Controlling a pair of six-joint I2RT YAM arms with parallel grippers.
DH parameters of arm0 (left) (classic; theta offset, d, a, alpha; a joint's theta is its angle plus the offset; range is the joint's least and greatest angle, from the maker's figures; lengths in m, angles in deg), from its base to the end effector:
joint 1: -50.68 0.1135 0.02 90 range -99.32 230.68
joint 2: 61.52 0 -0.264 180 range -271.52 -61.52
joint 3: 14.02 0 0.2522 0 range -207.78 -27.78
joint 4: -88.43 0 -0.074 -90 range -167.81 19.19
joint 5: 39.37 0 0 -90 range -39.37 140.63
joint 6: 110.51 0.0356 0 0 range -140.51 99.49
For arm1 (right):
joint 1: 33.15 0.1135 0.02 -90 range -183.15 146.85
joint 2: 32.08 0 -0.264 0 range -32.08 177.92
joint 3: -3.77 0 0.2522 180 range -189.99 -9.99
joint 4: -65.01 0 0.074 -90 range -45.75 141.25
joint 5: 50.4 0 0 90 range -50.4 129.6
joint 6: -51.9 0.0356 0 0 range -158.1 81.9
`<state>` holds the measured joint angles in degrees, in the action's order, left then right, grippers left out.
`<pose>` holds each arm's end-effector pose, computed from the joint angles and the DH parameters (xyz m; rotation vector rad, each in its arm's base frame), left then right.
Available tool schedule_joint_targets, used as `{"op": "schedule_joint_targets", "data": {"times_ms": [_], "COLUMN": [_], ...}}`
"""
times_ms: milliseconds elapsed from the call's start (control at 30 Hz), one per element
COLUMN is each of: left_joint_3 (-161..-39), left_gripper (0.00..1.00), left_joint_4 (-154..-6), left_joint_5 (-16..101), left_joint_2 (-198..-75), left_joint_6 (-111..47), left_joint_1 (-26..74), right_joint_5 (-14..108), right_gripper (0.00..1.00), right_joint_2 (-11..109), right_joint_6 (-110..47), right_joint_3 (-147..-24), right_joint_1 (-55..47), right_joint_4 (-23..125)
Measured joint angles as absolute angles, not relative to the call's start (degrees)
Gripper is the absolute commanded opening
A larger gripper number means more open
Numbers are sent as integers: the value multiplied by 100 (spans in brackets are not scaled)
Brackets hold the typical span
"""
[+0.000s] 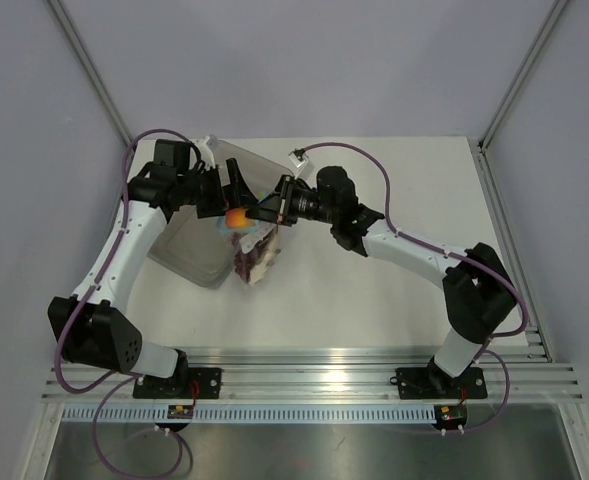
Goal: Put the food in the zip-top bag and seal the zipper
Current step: Place the fake fruit in the zipper food storage bag.
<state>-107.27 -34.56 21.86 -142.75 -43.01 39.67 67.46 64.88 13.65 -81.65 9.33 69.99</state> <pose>0.2920 -0.0743 0.3526 0.0134 2.4021 -0.8719 0.2866 0.2850 0.3131 -0.2674 1.9435 1.5747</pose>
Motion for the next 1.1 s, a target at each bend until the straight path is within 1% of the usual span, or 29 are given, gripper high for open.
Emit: {"op": "schedule_joint_targets", "data": {"times_ms": [400, 867, 1100], "left_joint_3": [-11133, -11256, -11253], "left_gripper": [99, 99, 99], "left_joint_4": [-3281, -3089, -3117], "left_joint_5": [2201, 2433, 2544], "left_joint_2": [-14354, -14352, -14203], "left_joint_6": [-4281, -4277, -4292], "left_joint_1": [4125, 4437, 4595], "right_joint_5": [6818, 6864, 6920], "right_gripper": [0, 0, 0], "right_joint_2": [6648, 6703, 6731], "right_joint_6": [1657, 1782, 1810], "right_joint_3": [-8001, -7944, -7937], "right_joint_1": [946, 944, 944], "right_joint_4": [8112, 8669, 8722]}}
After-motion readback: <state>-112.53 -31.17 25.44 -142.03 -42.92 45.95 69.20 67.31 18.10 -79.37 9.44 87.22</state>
